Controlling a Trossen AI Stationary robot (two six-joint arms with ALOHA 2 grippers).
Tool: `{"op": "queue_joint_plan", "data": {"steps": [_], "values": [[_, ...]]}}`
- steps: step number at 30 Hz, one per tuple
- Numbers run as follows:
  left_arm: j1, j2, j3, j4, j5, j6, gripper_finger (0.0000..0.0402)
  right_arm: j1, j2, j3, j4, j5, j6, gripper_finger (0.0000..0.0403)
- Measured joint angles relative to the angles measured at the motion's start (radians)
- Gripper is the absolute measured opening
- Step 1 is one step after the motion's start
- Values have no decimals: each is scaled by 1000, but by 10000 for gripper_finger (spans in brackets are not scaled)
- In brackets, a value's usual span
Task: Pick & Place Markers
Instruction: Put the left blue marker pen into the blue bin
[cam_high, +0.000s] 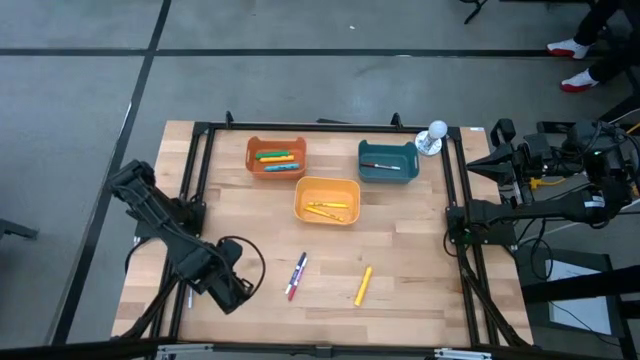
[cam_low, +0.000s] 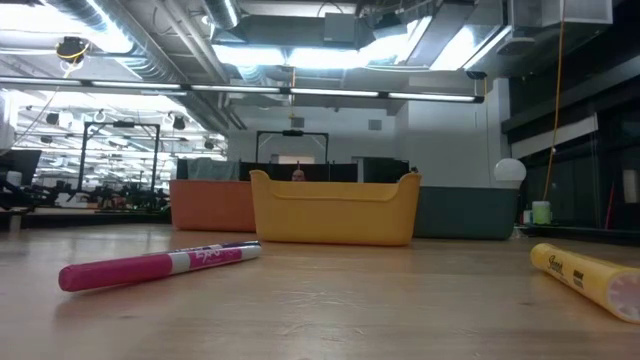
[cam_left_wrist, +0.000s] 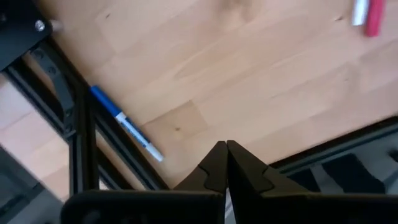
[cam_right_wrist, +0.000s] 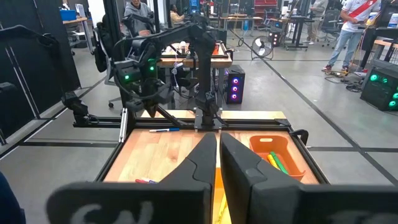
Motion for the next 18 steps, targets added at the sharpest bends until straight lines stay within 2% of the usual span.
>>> {"op": "queue_joint_plan", "data": {"steps": [6,18], "values": [[45,53,0,-6,80,-55,1,0,0,0,0,0,0,23],[46,194,0,-19,245,-328,8,0,0,0,0,0,0,23]]}}
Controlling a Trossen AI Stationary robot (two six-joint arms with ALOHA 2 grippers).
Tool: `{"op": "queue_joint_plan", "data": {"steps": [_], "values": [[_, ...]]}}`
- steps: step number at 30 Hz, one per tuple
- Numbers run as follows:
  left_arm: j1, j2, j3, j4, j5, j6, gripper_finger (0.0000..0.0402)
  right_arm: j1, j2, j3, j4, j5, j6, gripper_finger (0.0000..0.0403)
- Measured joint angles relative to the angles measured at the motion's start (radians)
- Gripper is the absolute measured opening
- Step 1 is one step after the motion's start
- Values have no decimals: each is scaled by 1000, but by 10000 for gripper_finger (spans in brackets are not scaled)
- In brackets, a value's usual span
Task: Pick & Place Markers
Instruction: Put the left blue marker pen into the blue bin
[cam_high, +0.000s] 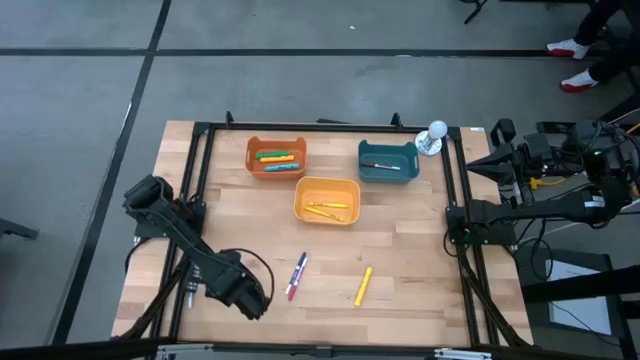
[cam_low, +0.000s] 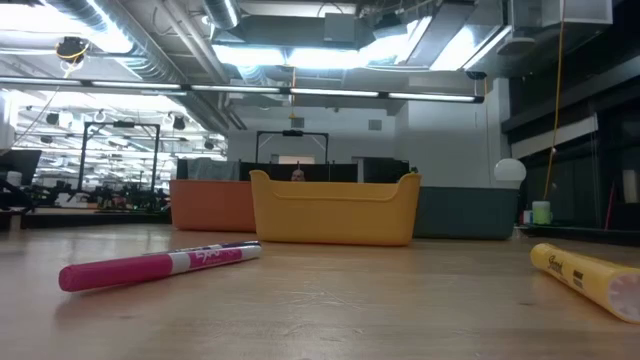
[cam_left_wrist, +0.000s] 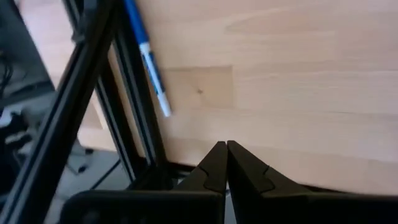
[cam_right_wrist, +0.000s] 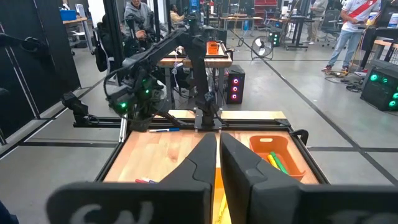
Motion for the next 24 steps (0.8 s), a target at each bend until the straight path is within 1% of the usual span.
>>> {"op": "queue_joint_plan", "data": {"steps": [2,6,10,13,17,24], "values": [[0,20,0,-3,34,-27,8,0,0,0,0,0,0,23],[-4,53,0,-2,66,-97,11,0,0,0,0,0,0,23],[-13,69,-2,-1,85,-123,33,0,0,0,0,0,0,23],[-14,73,-18,-1,92,-139,61,0,0,0,0,0,0,23],[-14,73,-46,16,92,-150,108,0,0,0,0,0,0,23],[-14,72,-144,146,109,-158,186,0,0,0,0,0,0,23]]}}
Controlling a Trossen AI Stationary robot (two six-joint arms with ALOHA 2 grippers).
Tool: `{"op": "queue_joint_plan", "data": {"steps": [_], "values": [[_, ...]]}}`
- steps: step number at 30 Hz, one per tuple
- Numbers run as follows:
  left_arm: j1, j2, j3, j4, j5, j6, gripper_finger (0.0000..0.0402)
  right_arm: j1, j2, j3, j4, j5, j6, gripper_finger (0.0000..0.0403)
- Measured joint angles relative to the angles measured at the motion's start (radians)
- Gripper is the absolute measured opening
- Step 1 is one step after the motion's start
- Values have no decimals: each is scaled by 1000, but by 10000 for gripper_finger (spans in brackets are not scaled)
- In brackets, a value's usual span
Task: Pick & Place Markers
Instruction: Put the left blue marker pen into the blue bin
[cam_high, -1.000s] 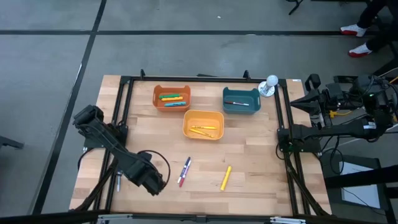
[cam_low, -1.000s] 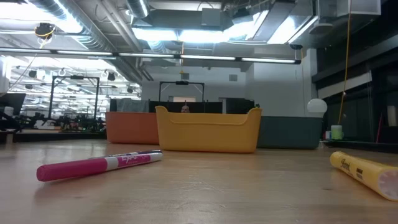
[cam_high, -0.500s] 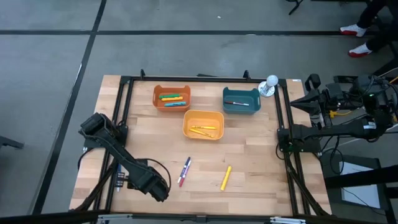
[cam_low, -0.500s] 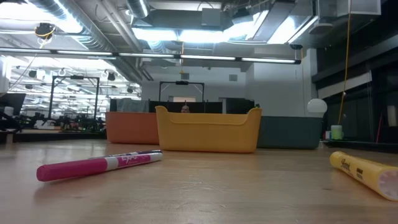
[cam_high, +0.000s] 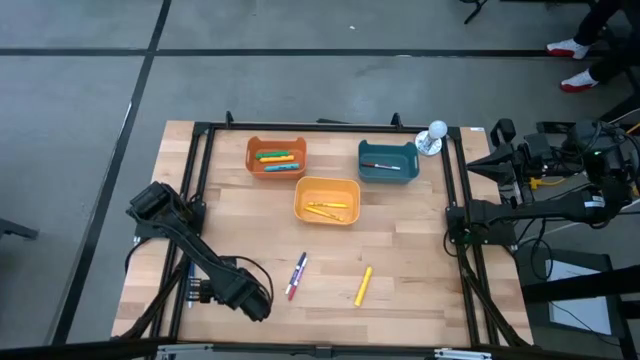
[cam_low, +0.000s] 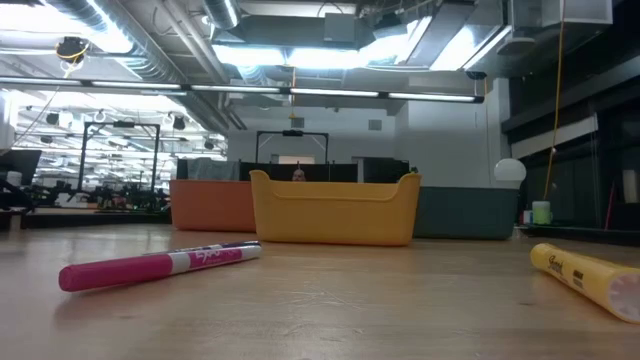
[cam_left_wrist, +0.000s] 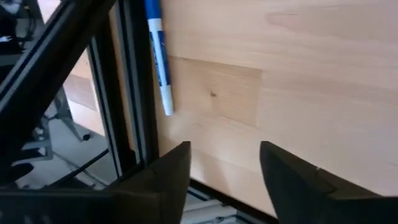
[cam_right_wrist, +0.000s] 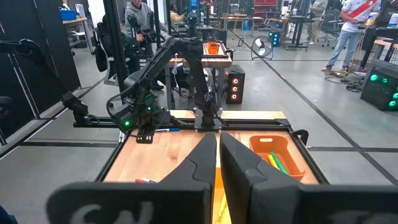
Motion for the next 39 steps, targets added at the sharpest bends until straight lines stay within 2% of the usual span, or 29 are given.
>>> {"op": "queue_joint_plan", "data": {"steps": [4,8,15,23,39], "values": [[-6,0,-52,7,45,9,213,0,0,0,0,0,0,23],[-19,0,-85,13,89,12,223,0,0,0,0,0,0,23],[-42,0,-126,32,94,14,221,0,0,0,0,0,0,23],[-54,-1,-202,136,142,14,223,0,0,0,0,0,0,23],[-66,-1,-287,178,145,17,220,0,0,0,0,0,0,23]]}}
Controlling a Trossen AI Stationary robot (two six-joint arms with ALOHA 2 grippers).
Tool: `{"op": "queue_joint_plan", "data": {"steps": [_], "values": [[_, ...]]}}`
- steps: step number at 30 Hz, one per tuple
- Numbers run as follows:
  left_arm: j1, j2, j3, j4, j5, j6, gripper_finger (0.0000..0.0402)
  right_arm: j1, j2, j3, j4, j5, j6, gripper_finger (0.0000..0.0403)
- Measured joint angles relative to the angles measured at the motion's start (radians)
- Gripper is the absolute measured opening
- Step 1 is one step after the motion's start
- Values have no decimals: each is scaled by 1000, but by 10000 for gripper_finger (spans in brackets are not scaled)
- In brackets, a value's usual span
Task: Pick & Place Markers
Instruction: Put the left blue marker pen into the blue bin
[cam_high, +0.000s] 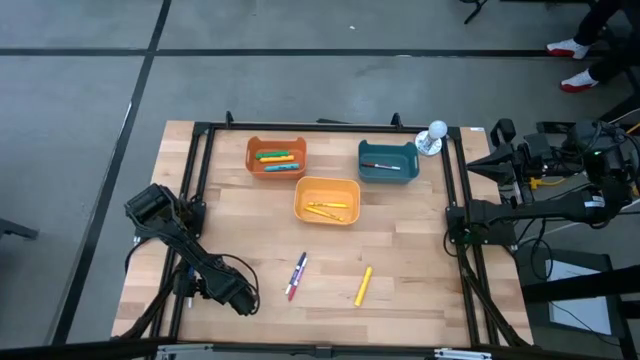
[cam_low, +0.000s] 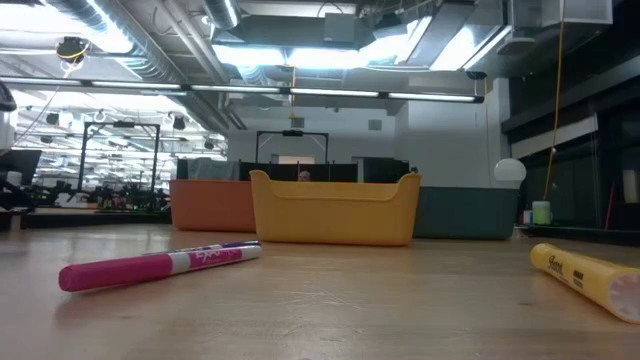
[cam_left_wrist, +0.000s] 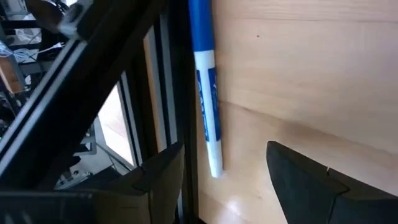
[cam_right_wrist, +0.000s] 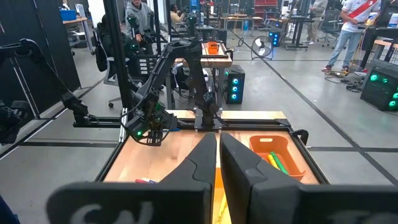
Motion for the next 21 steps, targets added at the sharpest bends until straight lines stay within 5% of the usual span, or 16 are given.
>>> {"op": "queue_joint_plan", "data": {"steps": [21], "values": [[-25,-2,-57,58,19,0,216,0,0,0,0,0,0,23]]}}
